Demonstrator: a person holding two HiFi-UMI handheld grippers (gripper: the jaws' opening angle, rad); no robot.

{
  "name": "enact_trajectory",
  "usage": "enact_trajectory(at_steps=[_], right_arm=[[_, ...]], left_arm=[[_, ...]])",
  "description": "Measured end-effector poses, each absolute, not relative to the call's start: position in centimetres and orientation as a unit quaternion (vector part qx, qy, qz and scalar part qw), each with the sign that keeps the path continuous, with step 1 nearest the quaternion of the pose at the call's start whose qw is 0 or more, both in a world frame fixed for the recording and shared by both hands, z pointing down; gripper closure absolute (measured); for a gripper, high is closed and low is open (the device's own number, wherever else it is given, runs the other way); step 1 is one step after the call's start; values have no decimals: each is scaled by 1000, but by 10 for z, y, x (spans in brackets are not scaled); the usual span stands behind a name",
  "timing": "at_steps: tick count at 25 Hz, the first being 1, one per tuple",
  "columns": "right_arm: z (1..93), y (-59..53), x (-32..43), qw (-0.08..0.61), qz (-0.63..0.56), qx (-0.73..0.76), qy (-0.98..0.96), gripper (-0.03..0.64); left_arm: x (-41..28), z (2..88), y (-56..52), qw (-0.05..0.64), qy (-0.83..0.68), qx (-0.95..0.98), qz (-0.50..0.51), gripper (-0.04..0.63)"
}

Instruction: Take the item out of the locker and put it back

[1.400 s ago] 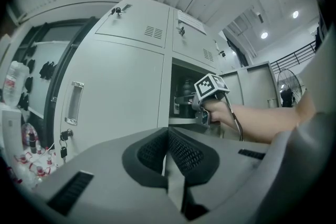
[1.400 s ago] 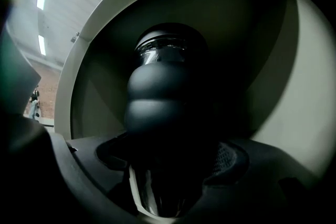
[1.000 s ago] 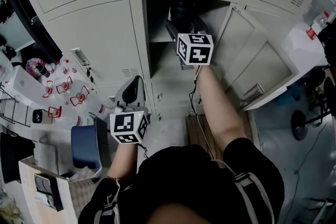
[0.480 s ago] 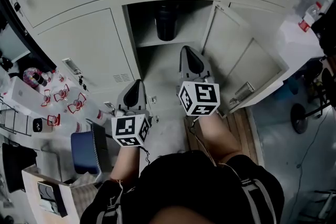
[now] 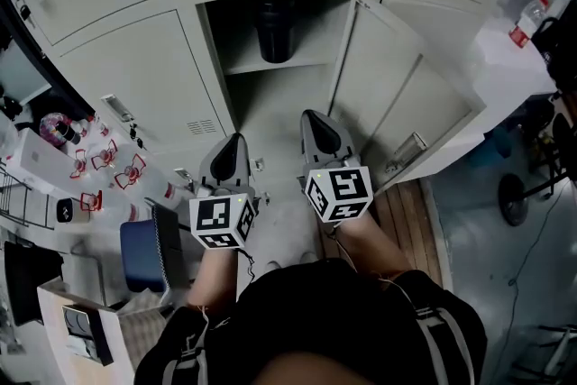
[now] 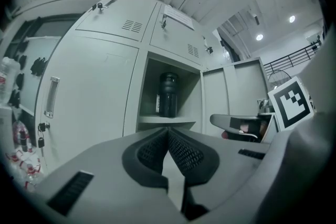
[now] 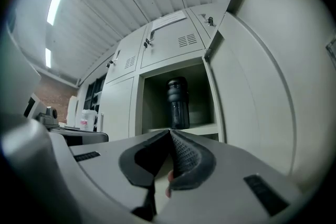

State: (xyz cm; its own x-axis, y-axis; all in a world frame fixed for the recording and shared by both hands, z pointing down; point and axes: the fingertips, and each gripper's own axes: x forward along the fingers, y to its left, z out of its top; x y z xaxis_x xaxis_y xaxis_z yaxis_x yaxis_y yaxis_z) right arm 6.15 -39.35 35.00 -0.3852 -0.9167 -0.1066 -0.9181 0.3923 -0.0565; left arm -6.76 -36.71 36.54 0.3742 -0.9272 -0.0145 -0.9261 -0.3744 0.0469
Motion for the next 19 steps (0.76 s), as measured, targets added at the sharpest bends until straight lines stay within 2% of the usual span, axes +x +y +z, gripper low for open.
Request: enact_trajectory(at_steps=[19], right_arm=[[352,-376,45,59,-5,-534,844,604]], left_arm=[[-76,361,-349,8,-562,827,-18,583]])
